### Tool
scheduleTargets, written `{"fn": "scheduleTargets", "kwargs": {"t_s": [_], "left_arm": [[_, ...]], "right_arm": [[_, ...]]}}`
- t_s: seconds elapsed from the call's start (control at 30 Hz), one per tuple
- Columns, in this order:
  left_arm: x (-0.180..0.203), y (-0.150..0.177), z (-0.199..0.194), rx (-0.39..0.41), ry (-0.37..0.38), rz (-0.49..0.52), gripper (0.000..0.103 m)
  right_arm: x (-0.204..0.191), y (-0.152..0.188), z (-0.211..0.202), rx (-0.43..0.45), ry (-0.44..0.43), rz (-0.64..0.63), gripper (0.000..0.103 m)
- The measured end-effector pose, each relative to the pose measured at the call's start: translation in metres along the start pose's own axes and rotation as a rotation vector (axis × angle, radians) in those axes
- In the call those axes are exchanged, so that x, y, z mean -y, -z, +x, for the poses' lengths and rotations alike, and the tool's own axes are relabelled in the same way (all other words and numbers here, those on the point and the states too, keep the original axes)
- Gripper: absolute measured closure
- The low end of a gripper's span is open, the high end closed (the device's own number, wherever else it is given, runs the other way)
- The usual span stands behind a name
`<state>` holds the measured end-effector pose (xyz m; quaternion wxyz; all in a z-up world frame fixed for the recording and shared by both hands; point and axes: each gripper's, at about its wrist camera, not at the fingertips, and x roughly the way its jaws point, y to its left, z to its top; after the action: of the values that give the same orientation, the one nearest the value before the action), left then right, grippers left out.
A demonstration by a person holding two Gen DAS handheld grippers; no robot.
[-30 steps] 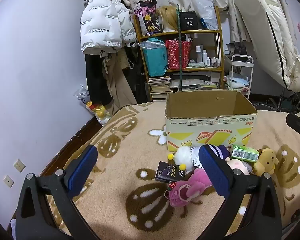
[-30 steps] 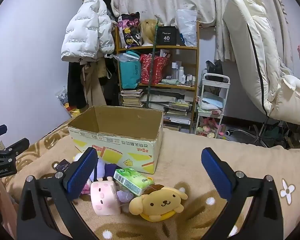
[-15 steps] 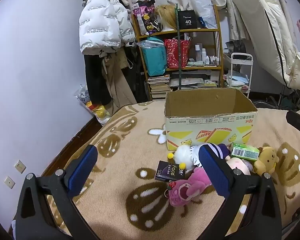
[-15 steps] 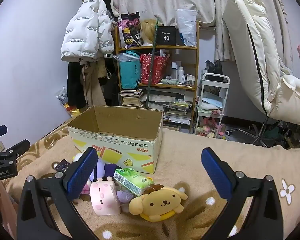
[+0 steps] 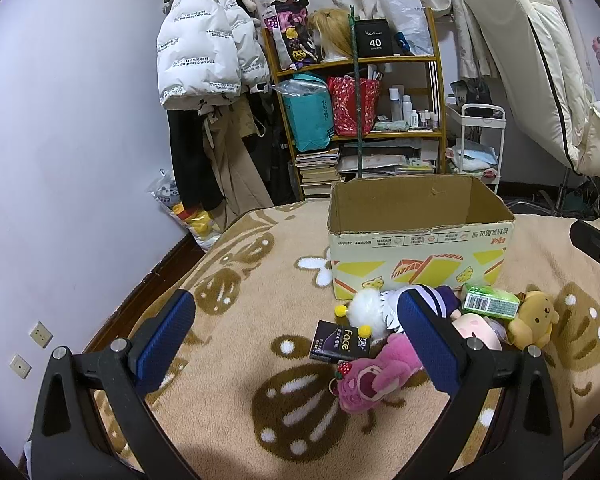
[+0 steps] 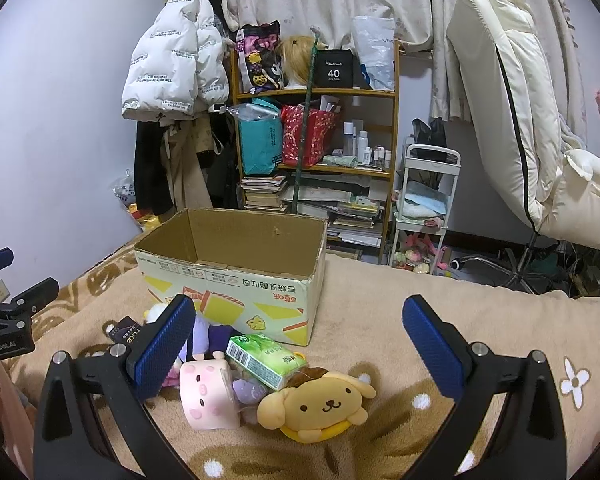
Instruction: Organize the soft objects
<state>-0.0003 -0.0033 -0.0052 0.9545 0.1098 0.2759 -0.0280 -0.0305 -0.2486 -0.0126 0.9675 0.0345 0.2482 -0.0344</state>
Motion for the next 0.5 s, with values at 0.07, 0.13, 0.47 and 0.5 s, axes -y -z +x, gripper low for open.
{"fn": "scheduleTargets", "kwargs": {"t_s": [0.07, 0.13, 0.47, 0.5], "left_arm": [[-0.0002, 0.0001, 0.0001, 0.001, -0.001, 0.000, 0.003], [0.0003, 0.0006, 0.0000, 0.001, 0.000, 0.001, 0.003], [0.0011, -0.0020, -0.0022, 0.001, -0.002, 0.003, 0.003], [0.0014, -0.0018, -0.0024, 0.000, -0.001, 0.004, 0.003]], "right_arm": [[0.0000, 0.0002, 0.0011, -0.001, 0.001, 0.000, 0.000], [0.0001, 0.0003, 0.0014, -0.002, 0.001, 0.000, 0.000], [-0.0002, 0.0002, 0.0020, -0.002, 0.001, 0.000, 0.000], [-0.0002, 0.0001, 0.0014, -0.002, 0.000, 0.000, 0.000]]}}
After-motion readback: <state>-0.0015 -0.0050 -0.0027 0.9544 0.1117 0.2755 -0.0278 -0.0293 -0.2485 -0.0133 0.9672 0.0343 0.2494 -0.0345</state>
